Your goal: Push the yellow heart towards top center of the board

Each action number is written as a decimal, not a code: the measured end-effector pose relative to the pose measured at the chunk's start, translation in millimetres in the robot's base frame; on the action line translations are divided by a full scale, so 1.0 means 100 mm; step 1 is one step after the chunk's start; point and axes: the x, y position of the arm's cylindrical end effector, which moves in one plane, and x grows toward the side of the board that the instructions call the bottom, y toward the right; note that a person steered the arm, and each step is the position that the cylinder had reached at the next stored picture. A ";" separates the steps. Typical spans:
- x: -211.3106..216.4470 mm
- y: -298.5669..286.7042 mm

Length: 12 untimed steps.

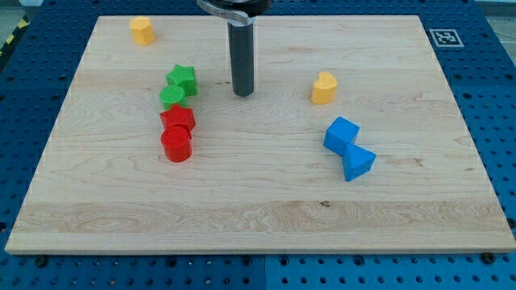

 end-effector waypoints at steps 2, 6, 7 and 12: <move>0.13 0.14; 0.53 1.05; 0.53 1.24; 0.09 0.95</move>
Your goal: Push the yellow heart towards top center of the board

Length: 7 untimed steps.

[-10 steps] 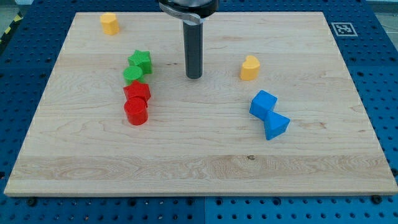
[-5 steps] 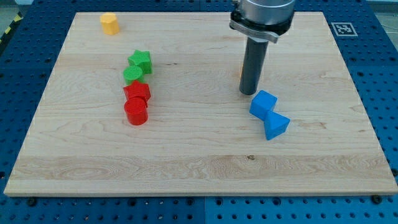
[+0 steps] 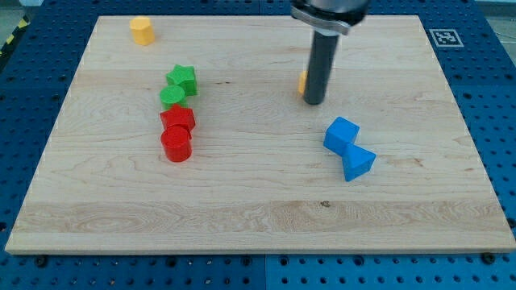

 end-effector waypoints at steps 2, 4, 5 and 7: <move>0.08 0.34; -0.19 0.57; -0.38 0.24; -0.49 0.07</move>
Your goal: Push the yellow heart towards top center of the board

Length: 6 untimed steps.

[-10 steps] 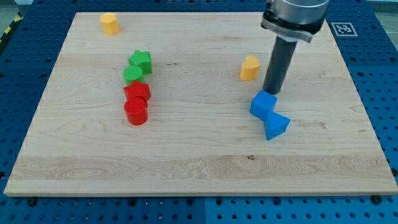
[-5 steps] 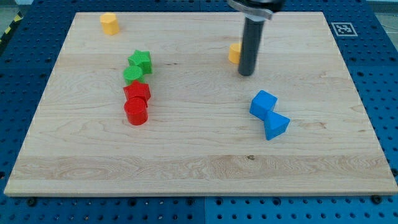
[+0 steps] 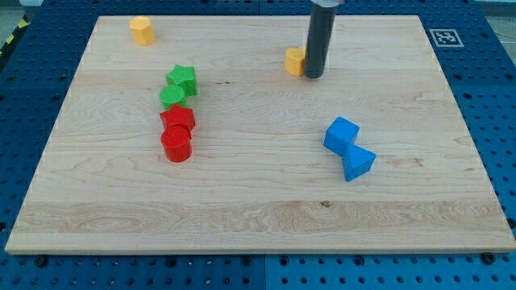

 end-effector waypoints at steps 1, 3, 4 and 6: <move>-0.10 -0.16; -0.26 -0.18; -0.26 -0.19; -0.31 -0.39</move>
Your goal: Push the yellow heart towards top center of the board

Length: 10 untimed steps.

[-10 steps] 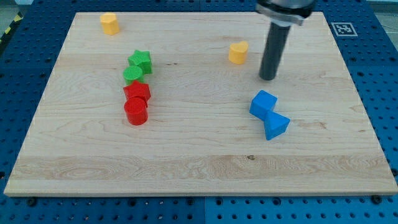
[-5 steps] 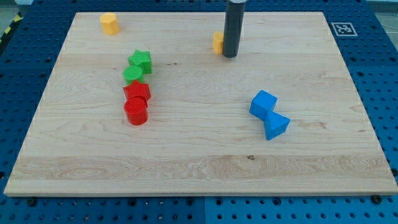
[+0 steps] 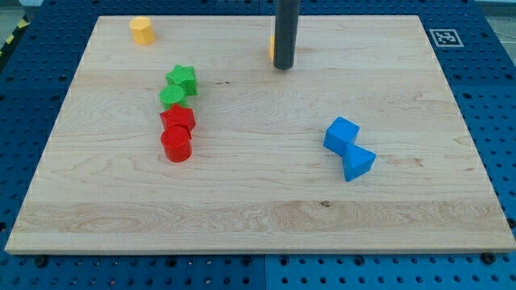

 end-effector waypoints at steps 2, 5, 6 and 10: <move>0.00 0.27; -0.46 0.17; -0.36 0.09; -0.55 -0.42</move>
